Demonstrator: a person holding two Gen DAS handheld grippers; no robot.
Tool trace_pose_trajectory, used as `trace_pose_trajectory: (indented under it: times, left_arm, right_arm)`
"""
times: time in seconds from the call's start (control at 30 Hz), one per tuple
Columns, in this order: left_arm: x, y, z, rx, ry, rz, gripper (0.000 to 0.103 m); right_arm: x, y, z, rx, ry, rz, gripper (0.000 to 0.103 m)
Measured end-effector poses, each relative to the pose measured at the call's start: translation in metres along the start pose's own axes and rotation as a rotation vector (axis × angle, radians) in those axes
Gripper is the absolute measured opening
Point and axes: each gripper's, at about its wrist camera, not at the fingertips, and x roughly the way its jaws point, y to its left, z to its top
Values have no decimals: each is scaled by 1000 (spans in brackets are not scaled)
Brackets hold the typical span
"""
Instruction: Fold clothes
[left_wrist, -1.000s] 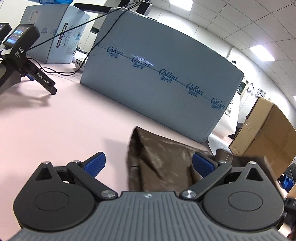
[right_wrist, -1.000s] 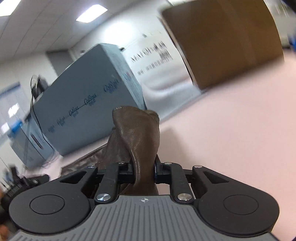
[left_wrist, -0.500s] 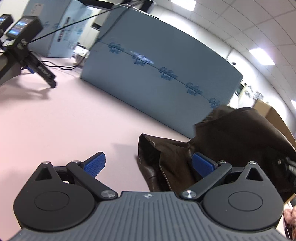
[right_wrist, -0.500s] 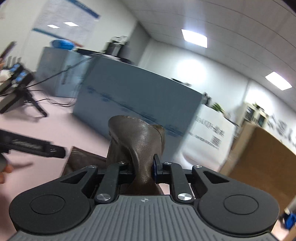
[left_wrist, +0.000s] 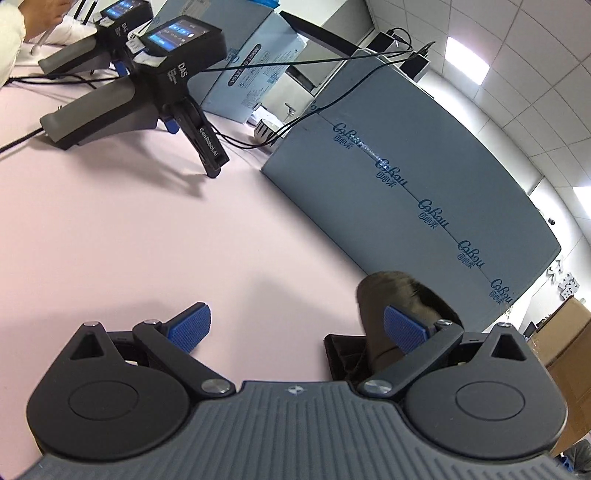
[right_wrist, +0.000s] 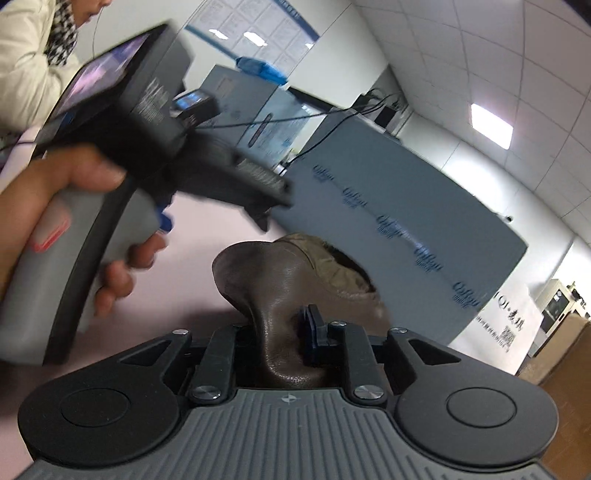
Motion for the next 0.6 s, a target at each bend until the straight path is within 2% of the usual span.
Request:
trace_pose_trajectory:
  times: [0.07,0.13,0.3,0.37,0.4,0.43,0.47,0.5,0.53,0.57,0.6]
  left_arm:
    - [1,0,1,2,2,-4,101]
    - [1,0,1,4,4,-9,102]
    - [4,0,2,2,20,-26,102]
    - [9,0,1,12,62,-51,102]
    - [13,-2,1,28,92,-67,102]
    - [12,-5,0,41,94,-77,100]
    - [3,-10,-2,76,37,-102,100]
    - [-15,-20,-6,148,-87,-157,101]
    - [-20,-22,-8,175,-121,-176,103]
    - [-30,-32,-13,255,-189,-224,103]
    - [-33,-42,-19,332,-207,-263,103]
  right_arm:
    - [2,6,-6,0,18,32,30]
    - [7,10,-12,15,35,116,53]
    - [9,-5,-15,104,40,238,68]
    - [-1,-14,-17,125,-2,282,82]
    - [-9,-18,-17,137,-32,303,86]
    - [-19,-23,-18,150,-67,323,86]
    - [-36,-33,-19,167,-126,339,86]
    - [-48,-43,-21,202,-166,341,86]
    - [-59,-53,-23,239,-204,343,86]
    - [-68,-64,-26,293,-230,344,86]
    - [-81,-84,-32,415,-280,333,85]
